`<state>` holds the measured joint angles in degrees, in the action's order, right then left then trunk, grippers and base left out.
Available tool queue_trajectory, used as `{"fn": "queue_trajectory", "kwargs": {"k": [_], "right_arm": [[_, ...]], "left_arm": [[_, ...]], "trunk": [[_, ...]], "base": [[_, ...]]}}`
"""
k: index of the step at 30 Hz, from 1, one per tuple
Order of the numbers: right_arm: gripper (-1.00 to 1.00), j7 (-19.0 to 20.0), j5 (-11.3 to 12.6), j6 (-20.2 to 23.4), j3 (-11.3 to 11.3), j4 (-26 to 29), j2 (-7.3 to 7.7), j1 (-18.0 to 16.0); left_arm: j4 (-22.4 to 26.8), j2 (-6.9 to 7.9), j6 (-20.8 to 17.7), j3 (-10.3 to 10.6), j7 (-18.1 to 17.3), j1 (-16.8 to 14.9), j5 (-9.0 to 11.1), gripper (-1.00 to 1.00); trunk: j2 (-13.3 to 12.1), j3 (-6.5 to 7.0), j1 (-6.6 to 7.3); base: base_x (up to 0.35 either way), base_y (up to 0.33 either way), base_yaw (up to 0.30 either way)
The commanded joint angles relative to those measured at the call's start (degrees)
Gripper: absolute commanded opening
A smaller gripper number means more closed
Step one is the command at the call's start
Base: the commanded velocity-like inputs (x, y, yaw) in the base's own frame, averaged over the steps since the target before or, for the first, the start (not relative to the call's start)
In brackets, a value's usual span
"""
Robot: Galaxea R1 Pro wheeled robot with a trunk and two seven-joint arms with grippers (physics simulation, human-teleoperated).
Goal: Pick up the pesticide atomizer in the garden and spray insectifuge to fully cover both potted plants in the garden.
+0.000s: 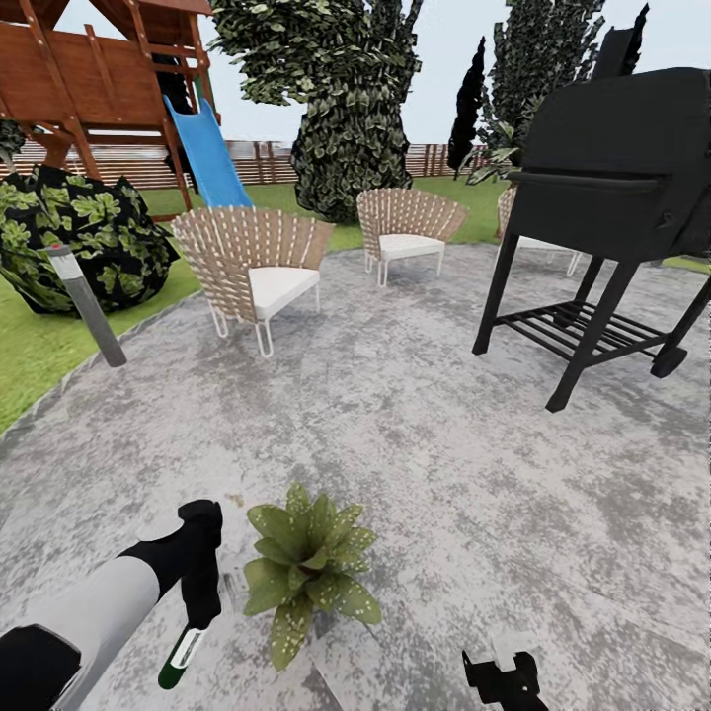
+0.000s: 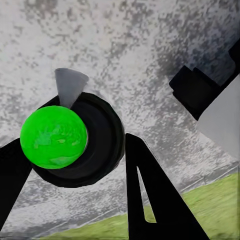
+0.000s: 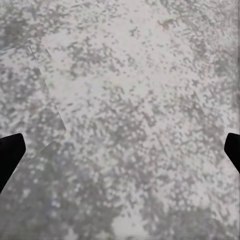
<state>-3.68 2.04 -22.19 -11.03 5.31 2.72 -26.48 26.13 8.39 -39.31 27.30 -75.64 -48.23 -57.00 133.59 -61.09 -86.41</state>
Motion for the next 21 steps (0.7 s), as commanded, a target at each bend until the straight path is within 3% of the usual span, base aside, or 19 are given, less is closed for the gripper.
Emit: {"fn": "queue_trajectory", "kwargs": {"k": [1, 6, 13, 21], "right_arm": [[1.00, -0.3, 0.2, -0.1, -0.5, 0.0, 0.01, 0.0], [1.00, -0.3, 0.2, -0.1, -0.5, 0.0, 0.01, 0.0], [1.00, -0.3, 0.2, -0.1, -0.5, 0.0, 0.01, 0.0], [1.00, -0.3, 0.2, -0.1, -0.5, 0.0, 0.01, 0.0]], "left_arm": [[-0.4, 0.11, -0.6, 0.2, 0.3, 0.0, -0.1, -1.00], [-3.7, 0.04, -0.5, 0.2, 4.1, 0.1, 0.4, -1.00], [-4.5, -0.22, -0.5, 0.2, 4.4, 0.1, 0.7, -1.00], [-4.7, 0.00, -0.2, 0.1, 5.5, 2.3, 0.7, -1.00]], "trunk": [[0.0, -0.05, 0.01], [0.0, -0.05, 0.01], [0.0, -0.05, 0.01], [0.0, -0.05, 0.01]], "base": [[0.000, 0.000, -0.038], [-0.146, 0.050, -0.008], [-0.011, 0.214, 0.000], [0.016, 0.024, -0.030]]}}
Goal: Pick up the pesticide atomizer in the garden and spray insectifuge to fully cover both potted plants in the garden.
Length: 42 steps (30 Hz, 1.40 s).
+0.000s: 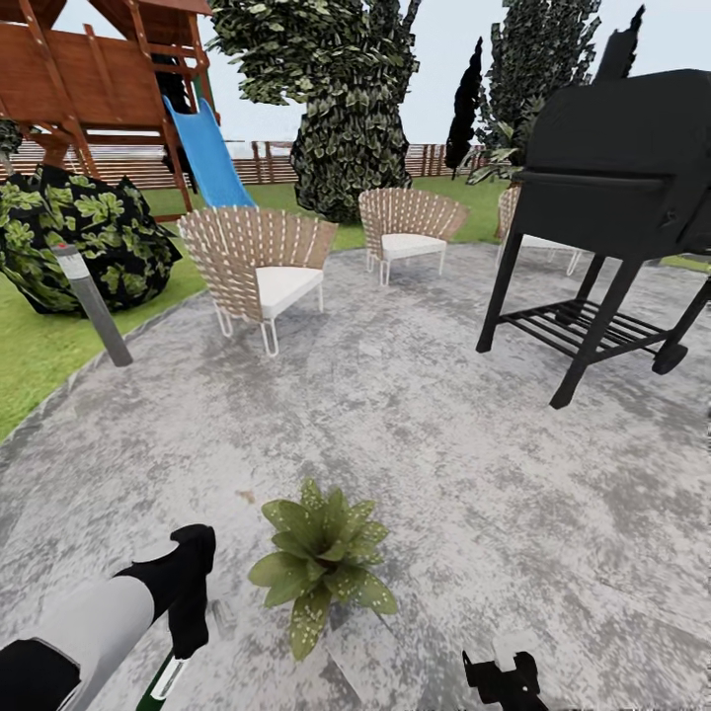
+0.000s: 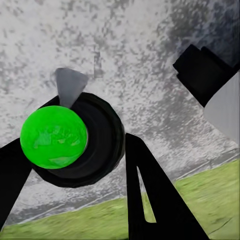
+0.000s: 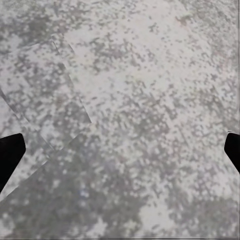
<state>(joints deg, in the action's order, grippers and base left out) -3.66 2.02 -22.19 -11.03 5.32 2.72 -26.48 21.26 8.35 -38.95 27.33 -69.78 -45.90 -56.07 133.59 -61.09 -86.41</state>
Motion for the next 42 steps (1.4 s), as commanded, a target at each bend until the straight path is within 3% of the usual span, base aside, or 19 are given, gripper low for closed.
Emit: {"fn": "queue_trajectory", "kwargs": {"k": [1, 5, 8, 14, 21, 25, 34, 42], "right_arm": [[1.00, -0.3, 0.2, -0.1, -0.5, 0.0, 0.00, 0.0], [1.00, -0.3, 0.2, -0.1, -0.5, 0.0, 0.00, 0.0], [1.00, -0.3, 0.2, -0.1, -0.5, 0.0, 0.00, 0.0], [1.00, -0.3, 0.2, -0.1, -0.5, -0.1, 0.00, 0.0], [1.00, -0.3, 0.2, -0.2, -0.5, 0.0, 0.00, 0.0], [1.00, -0.3, 0.2, -0.1, -0.5, 0.0, 0.00, 0.0], [1.00, -0.3, 0.2, -0.2, -0.5, 0.0, 0.00, 0.0], [1.00, -0.3, 0.2, -0.2, -0.5, -0.1, 0.00, 0.0]], "left_arm": [[0.2, 0.07, -0.5, -0.3, 0.4, 0.1, -0.2, -1.00], [1.1, 0.09, -0.4, -4.4, 1.6, 0.1, 0.0, -1.00], [1.6, -0.13, -0.3, -5.8, 2.0, 0.1, -0.1, -1.00], [2.2, 0.16, -0.3, -5.7, 2.2, -0.4, -0.7, -1.00], [2.1, -0.08, -0.3, -5.3, 2.2, -0.4, -1.0, -1.00], [2.0, 0.03, -0.3, -5.4, 2.2, -0.4, -2.2, -1.00], [1.3, 0.01, -0.1, -5.1, 2.4, 1.9, -2.5, -1.00], [2.0, 0.00, 3.9, -5.7, 5.2, 3.4, -1.6, -1.00]], "trunk": [[0.0, -0.05, 0.01], [0.0, -0.05, 0.01], [0.0, -0.05, 0.01], [0.0, -0.05, 0.01], [0.0, -0.05, 0.01], [0.0, -0.05, 0.01], [0.0, -0.05, 0.01], [0.0, -0.05, 0.01]], "base": [[0.000, 0.001, -0.239], [0.000, 0.000, -0.284], [0.000, 0.000, -0.298], [0.003, 0.005, -0.247], [0.139, 0.231, -0.016], [0.172, 0.274, 0.000], [0.049, 0.065, 0.000], [0.000, 0.000, 0.000]]}}
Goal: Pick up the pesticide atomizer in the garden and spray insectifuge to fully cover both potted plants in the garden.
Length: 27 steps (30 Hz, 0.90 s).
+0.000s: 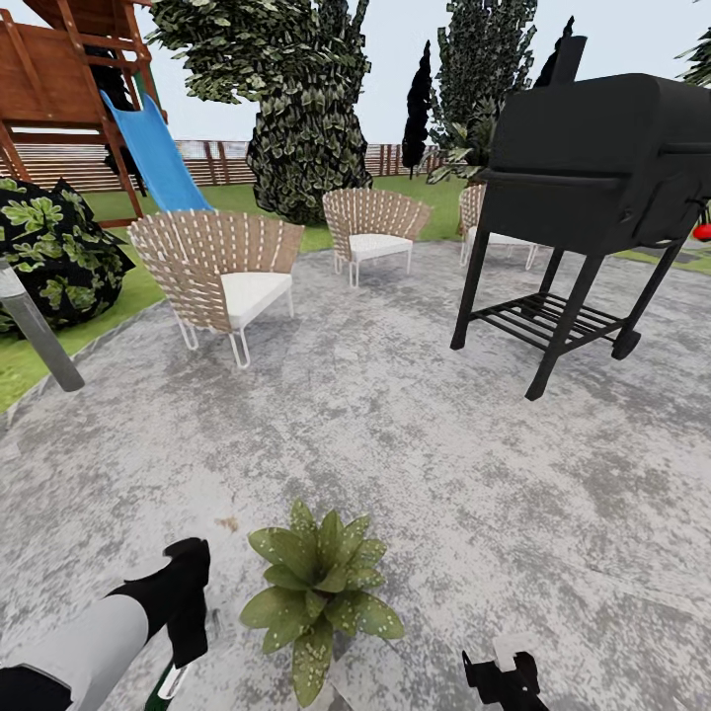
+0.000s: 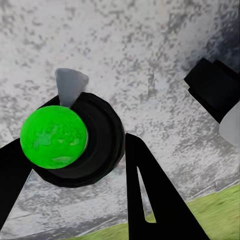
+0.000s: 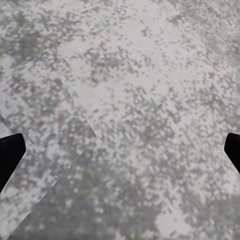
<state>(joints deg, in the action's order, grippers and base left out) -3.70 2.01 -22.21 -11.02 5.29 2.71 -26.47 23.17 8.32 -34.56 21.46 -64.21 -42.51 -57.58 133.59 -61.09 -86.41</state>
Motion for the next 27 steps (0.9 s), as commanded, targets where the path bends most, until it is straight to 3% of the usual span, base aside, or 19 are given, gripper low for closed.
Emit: {"fn": "queue_trajectory", "kwargs": {"k": [1, 5, 8, 18, 23, 27], "right_arm": [[1.00, -0.3, 0.2, -0.1, -0.5, 0.0, 0.01, 0.0], [1.00, -0.3, 0.2, -0.2, -0.5, 0.0, 0.04, 0.0], [1.00, -0.3, 0.2, -0.1, -0.5, 0.0, 0.09, 0.0], [1.00, -0.3, 0.2, -0.2, -0.5, 0.0, 0.10, 0.0], [1.00, -0.3, 0.2, -0.1, -0.5, 0.0, 0.10, 0.0], [1.00, -0.3, 0.2, -0.1, -0.5, 0.0, 0.10, 0.0]], "left_arm": [[0.3, -0.12, -0.4, 0.2, -0.3, 0.0, -0.1, -1.00], [1.1, -0.50, -0.5, 0.1, -0.7, -0.4, -0.1, -1.00], [3.5, 0.01, -0.6, 0.1, -1.0, -0.5, 0.1, -1.00], [4.3, -0.73, -0.8, 0.0, -0.9, -0.5, 0.2, -1.00], [5.2, -0.68, -1.2, 0.0, -0.9, -0.5, 0.2, -1.00], [5.4, -0.72, -1.3, 0.1, -0.8, -0.6, 0.1, -1.00]], "trunk": [[0.0, -0.05, 0.01], [0.0, -0.05, 0.01], [0.0, -0.05, 0.01], [0.0, -0.05, 0.01], [0.0, -0.05, 0.01], [0.0, -0.05, 0.01]], "base": [[0.000, 0.000, 0.000], [0.000, 0.000, 0.000], [0.000, 0.000, 0.000], [-0.064, 0.003, 0.000], [-0.255, 0.182, -0.034], [0.013, 0.269, -0.242]]}}
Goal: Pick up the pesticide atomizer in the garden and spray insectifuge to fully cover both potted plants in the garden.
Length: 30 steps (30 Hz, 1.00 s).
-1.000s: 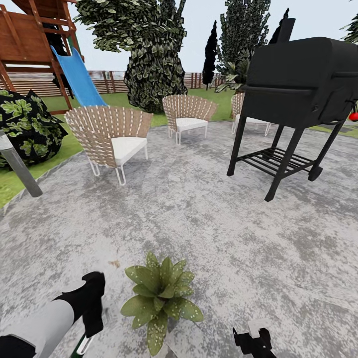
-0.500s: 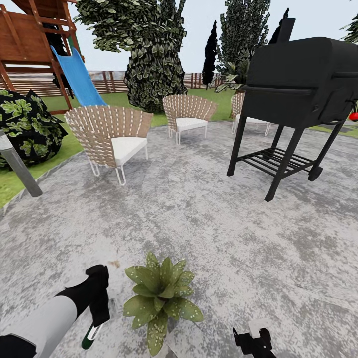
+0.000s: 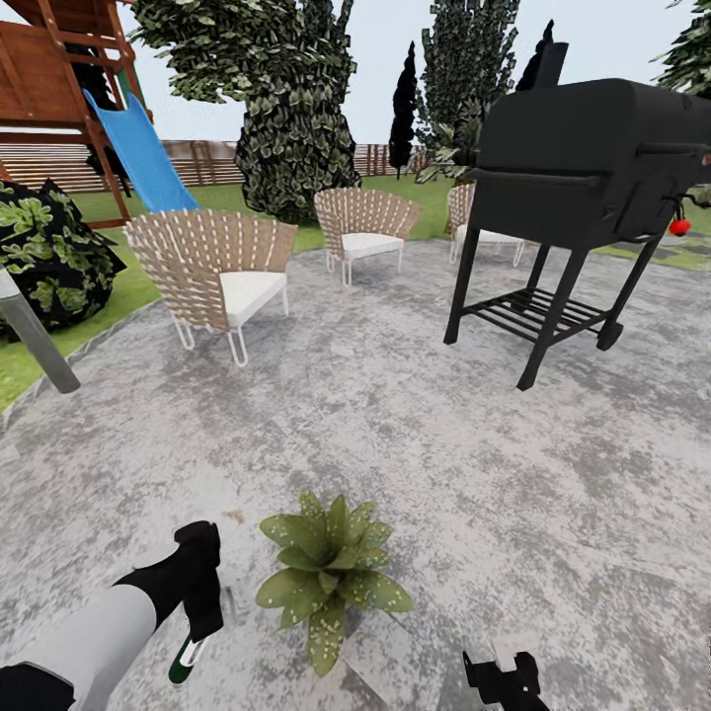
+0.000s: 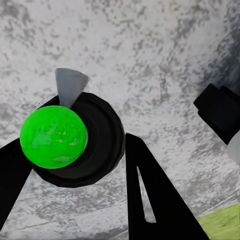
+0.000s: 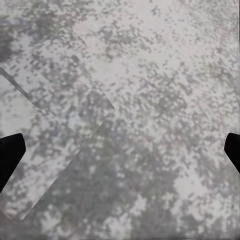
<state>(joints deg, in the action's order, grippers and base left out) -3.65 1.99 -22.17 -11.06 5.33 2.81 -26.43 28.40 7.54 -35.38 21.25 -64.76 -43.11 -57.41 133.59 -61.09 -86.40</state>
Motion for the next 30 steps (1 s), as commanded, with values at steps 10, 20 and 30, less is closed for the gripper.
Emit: {"fn": "queue_trajectory", "kwargs": {"k": [10, 20, 30], "right_arm": [[1.00, -0.3, 0.2, -0.2, -0.5, -0.1, 0.00, -0.1], [1.00, -0.3, 0.2, -0.2, -0.5, -0.1, 0.00, -0.1], [1.00, -0.3, 0.2, -0.2, -0.5, -0.1, 0.00, 0.0]], "left_arm": [[0.2, -1.51, -0.6, 0.3, -0.7, -0.2, 0.0, -1.00], [-0.8, 0.98, 0.0, 0.2, -2.0, 0.4, 0.0, -1.00], [0.1, 1.02, -0.6, 0.2, -2.0, -1.9, -0.1, -1.00]], "trunk": [[0.0, -0.05, 0.00], [0.0, -0.05, 0.00], [0.0, -0.05, 0.00]], "base": [[0.010, 0.029, -0.093], [0.000, 0.000, 0.000], [0.000, 0.000, 0.000]]}}
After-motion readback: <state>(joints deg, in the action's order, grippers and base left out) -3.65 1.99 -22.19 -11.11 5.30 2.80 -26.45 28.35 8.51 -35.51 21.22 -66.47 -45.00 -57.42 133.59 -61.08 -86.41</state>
